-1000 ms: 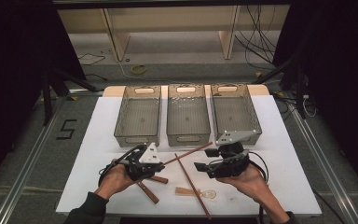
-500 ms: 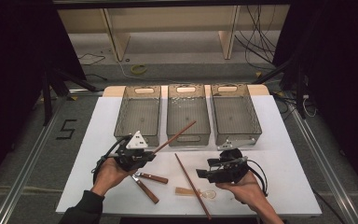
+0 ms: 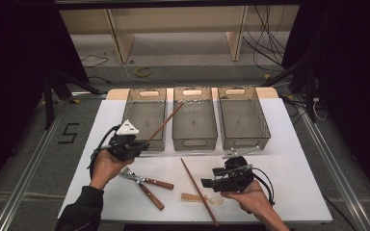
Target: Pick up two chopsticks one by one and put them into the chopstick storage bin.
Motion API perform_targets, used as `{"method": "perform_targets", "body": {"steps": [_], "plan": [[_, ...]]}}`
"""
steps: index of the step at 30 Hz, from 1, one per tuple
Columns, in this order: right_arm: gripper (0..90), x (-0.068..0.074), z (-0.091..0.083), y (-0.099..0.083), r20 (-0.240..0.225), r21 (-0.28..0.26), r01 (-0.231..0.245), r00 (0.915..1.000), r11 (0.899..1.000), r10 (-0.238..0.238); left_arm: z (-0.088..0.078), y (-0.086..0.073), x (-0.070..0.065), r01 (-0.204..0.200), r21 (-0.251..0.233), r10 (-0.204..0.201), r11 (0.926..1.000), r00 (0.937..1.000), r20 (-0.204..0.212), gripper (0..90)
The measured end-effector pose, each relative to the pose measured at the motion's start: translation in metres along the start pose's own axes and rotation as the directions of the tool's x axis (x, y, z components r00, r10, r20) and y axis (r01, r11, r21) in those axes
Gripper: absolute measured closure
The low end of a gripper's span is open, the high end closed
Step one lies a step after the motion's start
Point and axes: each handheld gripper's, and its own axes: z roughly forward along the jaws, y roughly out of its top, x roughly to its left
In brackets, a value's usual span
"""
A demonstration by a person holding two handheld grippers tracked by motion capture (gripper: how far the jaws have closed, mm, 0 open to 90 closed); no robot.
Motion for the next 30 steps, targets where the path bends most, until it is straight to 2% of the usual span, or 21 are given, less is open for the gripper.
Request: {"method": "perform_targets", "body": {"steps": [4,11,16,26,30], "plan": [[32.8,-0.001,0.0,-0.002,0.0,-0.002,-0.006,1.0,1.0,0.006,0.001,0.005,0.014,0.042,-0.022,-0.042,0.9989,0.999,-0.013,84.5],[31.1,-0.001,0.001,-0.005,-0.008,0.001,-0.012,0.9999,1.0,0.012,0.003,0.017,0.036,0.084,-0.029,-0.085,0.9961,0.9953,-0.047,84.5],[30.3,-0.001,0.002,-0.006,-0.014,0.001,-0.007,0.9999,1.0,0.007,0.009,0.023,0.052,0.12,-0.029,-0.122,0.9923,0.9896,-0.076,84.5],[30.3,-0.001,0.003,-0.007,-0.022,0.008,-0.012,0.9997,1.0,0.012,0.019,0.03,0.076,0.16,-0.008,-0.16,0.9871,0.9804,-0.115,84.4],[30.0,-0.001,0.004,-0.007,-0.025,0.012,-0.011,0.9996,1.0,0.011,0.024,0.028,0.083,0.18,-0.006,-0.18,0.9836,0.9771,-0.114,84.3]]}}
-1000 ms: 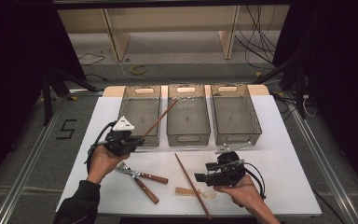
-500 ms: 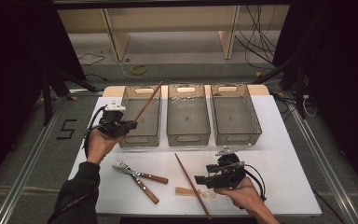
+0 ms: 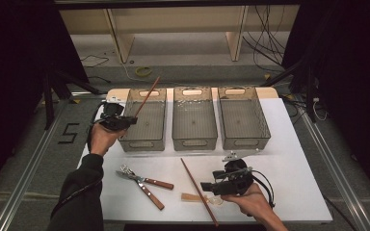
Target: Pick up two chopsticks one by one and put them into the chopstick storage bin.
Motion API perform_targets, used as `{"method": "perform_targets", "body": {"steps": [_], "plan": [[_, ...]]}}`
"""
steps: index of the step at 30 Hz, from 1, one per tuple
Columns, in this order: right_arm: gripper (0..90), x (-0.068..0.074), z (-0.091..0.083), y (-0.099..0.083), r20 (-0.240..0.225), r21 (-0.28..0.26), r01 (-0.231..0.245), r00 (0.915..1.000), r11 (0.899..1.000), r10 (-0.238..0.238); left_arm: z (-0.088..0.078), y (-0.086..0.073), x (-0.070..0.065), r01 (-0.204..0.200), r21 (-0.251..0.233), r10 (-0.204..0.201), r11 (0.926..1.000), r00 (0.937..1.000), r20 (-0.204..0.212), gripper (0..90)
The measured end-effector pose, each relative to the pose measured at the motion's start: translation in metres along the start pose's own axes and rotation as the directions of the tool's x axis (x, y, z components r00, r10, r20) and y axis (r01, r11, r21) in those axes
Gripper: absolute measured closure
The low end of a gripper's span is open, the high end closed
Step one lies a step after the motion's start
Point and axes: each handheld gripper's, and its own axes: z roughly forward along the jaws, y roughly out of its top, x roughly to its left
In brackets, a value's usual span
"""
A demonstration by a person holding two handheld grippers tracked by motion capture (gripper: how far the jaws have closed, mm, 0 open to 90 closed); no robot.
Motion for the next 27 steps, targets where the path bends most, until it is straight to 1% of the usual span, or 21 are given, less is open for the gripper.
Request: {"method": "perform_targets", "body": {"steps": [3,8,13,15,17,19,20,22,23,25,27], "plan": [[30.0,0.0,0.001,0.0,-0.002,0.001,0.001,1.0,1.0,-0.001,0.006,0.0,0.003,0.009,0.014,-0.009,0.9999,0.9999,-0.006,84.3],[30.0,0.0,0.001,0.0,-0.004,0.004,0.001,1.0,1.0,-0.001,0.014,0.0,0.007,0.032,0.018,-0.031,0.9993,0.9993,-0.022,84.1],[30.0,-0.001,0.001,-0.001,-0.003,0.004,0.001,1.0,1.0,-0.001,0.024,-0.002,0.012,0.054,0.042,-0.053,0.9976,0.998,-0.035,84.0],[30.0,-0.001,0.001,-0.001,-0.005,0.004,-0.001,1.0,1.0,0.001,0.027,-0.003,0.014,0.067,0.041,-0.065,0.9969,0.997,-0.043,83.9],[30.0,-0.001,0.001,-0.001,-0.005,0.005,-0.001,1.0,1.0,0.001,0.029,-0.003,0.015,0.089,0.035,-0.087,0.9954,0.995,-0.049,83.7],[30.0,-0.001,0.001,-0.001,-0.006,0.007,0.0,1.0,1.0,0.0,0.031,-0.004,0.015,0.094,0.032,-0.093,0.995,0.994,-0.058,83.1],[30.0,-0.001,0.001,-0.001,-0.006,0.009,0.0,1.0,1.0,0.0,0.031,-0.004,0.015,0.104,0.036,-0.102,0.9939,0.993,-0.061,80.6],[30.0,-0.001,0.002,-0.001,-0.008,0.01,0.0,1.0,1.0,0.0,0.033,-0.004,0.015,0.122,0.05,-0.119,0.9913,0.9918,-0.045,70.9],[30.0,-0.001,0.002,-0.001,-0.009,0.01,-0.001,1.0,1.0,0.001,0.033,-0.004,0.015,0.125,0.05,-0.123,0.9909,0.9914,-0.047,66.0],[30.1,-0.001,0.002,-0.001,-0.01,0.01,-0.001,0.9999,1.0,0.001,0.031,-0.004,0.014,0.14,0.039,-0.139,0.9894,0.9898,-0.033,60.1],[30.0,0.0,0.002,-0.002,-0.009,0.011,-0.001,1.0,1.0,0.001,0.027,-0.004,0.012,0.144,0.046,-0.143,0.9885,0.9895,-0.023,53.1]]}}
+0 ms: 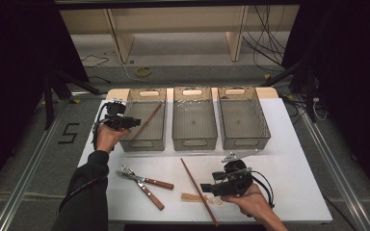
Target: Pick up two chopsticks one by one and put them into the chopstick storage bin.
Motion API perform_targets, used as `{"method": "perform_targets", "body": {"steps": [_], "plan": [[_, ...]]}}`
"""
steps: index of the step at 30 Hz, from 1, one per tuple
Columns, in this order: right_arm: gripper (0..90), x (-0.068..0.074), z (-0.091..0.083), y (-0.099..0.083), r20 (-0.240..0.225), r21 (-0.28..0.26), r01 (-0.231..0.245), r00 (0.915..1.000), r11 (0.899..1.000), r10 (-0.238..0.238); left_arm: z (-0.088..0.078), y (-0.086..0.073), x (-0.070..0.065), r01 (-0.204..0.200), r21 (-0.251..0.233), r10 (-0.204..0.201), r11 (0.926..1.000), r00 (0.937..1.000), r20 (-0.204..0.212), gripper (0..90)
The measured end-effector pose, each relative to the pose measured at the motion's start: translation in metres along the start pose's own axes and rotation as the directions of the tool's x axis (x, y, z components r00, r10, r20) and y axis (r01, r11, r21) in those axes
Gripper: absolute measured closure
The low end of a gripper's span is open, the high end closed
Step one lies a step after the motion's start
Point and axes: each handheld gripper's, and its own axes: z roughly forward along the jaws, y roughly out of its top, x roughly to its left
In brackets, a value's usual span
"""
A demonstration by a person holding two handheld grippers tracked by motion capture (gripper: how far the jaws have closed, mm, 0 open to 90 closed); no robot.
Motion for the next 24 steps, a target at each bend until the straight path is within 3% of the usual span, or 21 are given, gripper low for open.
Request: {"method": "perform_targets", "body": {"steps": [5,10,16,24], "plan": [[30.0,-0.001,0.0,0.0,0.001,0.001,-0.002,1.0,1.0,0.002,-0.014,-0.003,-0.008,0.008,-0.056,-0.005,0.9984,0.9986,0.054,40.0],[30.1,-0.002,0.0,0.001,0.002,0.002,-0.005,1.0,1.0,0.005,-0.03,-0.008,-0.021,-0.015,-0.086,0.024,0.9962,0.9941,0.106,30.2],[30.0,-0.002,0.002,0.003,0.014,0.008,-0.01,0.9998,1.0,0.01,-0.04,-0.024,-0.043,-0.047,-0.125,0.068,0.9911,0.984,0.165,26.2],[30.3,-0.003,0.006,0.005,0.029,0.035,-0.024,0.9993,0.999,0.023,-0.054,-0.046,-0.064,-0.072,-0.184,0.111,0.9803,0.9711,0.211,23.5]]}}
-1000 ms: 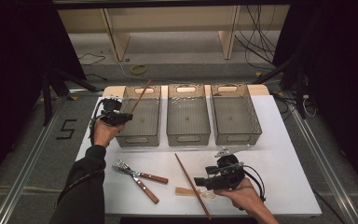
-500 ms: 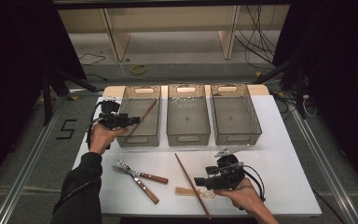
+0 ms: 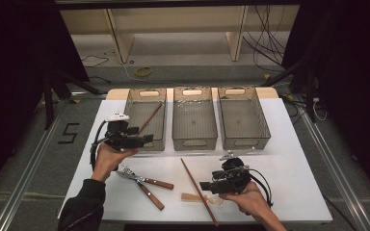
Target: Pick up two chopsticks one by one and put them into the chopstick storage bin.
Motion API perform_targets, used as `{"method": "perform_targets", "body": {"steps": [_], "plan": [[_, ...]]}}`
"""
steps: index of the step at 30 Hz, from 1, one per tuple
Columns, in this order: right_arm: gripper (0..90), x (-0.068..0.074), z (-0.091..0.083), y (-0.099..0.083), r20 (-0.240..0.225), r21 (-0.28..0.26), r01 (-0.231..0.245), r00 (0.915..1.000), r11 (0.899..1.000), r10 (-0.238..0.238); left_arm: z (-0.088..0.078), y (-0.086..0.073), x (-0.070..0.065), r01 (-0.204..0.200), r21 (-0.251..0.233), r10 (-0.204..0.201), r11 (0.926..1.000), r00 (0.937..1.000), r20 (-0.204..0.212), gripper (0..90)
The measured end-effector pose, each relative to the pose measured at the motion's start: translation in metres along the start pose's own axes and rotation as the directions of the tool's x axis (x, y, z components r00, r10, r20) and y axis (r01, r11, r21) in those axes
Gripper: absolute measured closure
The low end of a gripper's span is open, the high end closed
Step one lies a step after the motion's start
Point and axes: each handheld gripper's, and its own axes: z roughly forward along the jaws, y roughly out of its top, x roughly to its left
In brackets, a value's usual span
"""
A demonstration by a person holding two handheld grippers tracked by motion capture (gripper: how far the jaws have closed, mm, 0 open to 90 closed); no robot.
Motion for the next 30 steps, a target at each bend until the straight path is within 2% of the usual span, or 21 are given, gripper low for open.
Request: {"method": "perform_targets", "body": {"steps": [2,6,12,20,22,27,30], "plan": [[31.9,0.0,0.001,0.0,-0.001,0.006,-0.004,1.0,1.0,0.004,-0.002,-0.002,-0.006,-0.009,0.003,0.009,1.0,0.9998,0.018,22.7],[37.9,0.0,0.006,0.001,-0.006,0.032,-0.021,0.9998,0.999,0.021,-0.005,-0.008,-0.015,-0.024,-0.007,0.024,0.9997,0.9996,0.013,22.1],[46.4,0.002,0.017,0.002,-0.014,0.083,-0.032,0.9994,0.996,0.033,-0.01,-0.02,-0.02,-0.062,-0.025,0.062,0.9978,0.9979,0.019,20.9],[57.9,0.003,0.031,0.004,-0.02,0.126,-0.038,0.999,0.991,0.041,-0.011,-0.034,-0.022,-0.057,-0.051,0.06,0.9971,0.9967,0.054,19.6],[60.2,0.002,0.034,0.004,-0.025,0.13,-0.038,0.9988,0.991,0.042,-0.011,-0.037,-0.024,-0.06,-0.062,0.064,0.9963,0.9964,0.056,19.6],[65.3,0.0,0.039,0.004,-0.026,0.151,-0.049,0.9982,0.987,0.054,-0.009,-0.041,-0.027,-0.065,-0.054,0.068,0.9965,0.9959,0.06,19.5],[67.4,-0.001,0.043,0.004,-0.026,0.162,-0.056,0.9978,0.985,0.061,-0.01,-0.042,-0.028,-0.075,-0.051,0.077,0.9959,0.9958,0.048,19.4]]}}
